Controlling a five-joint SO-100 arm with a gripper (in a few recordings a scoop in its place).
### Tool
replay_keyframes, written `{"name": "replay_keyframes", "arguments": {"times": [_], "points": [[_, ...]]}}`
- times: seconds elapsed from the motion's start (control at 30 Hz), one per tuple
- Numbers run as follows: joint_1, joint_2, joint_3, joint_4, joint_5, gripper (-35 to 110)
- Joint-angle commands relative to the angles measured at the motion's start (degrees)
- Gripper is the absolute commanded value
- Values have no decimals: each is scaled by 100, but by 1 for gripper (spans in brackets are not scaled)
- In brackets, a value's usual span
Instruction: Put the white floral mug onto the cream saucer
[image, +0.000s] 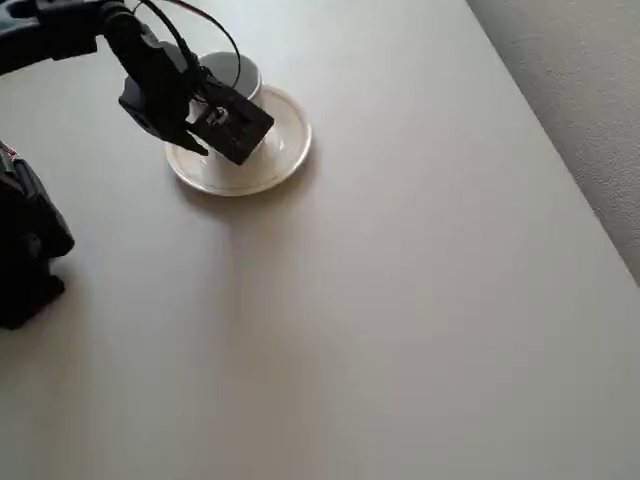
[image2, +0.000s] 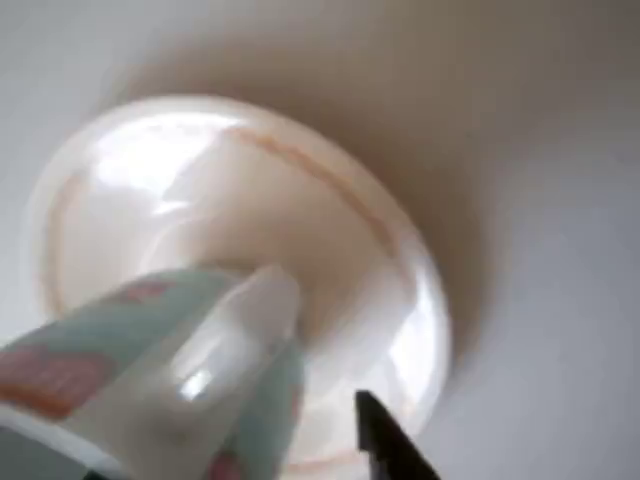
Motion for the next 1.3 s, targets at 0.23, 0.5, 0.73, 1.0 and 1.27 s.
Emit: {"name": "replay_keyframes", "arguments": {"times": [0.23, 0.5, 0.73, 1.0, 1.27], "points": [[1494, 2883, -1890, 1591, 1301, -2], [2224, 6144, 2909, 9, 1301, -2], [2496, 7796, 6091, -519, 1151, -2], [2584, 7787, 6038, -396, 1274, -2], [2566, 7787, 6038, -387, 1257, -2]]}}
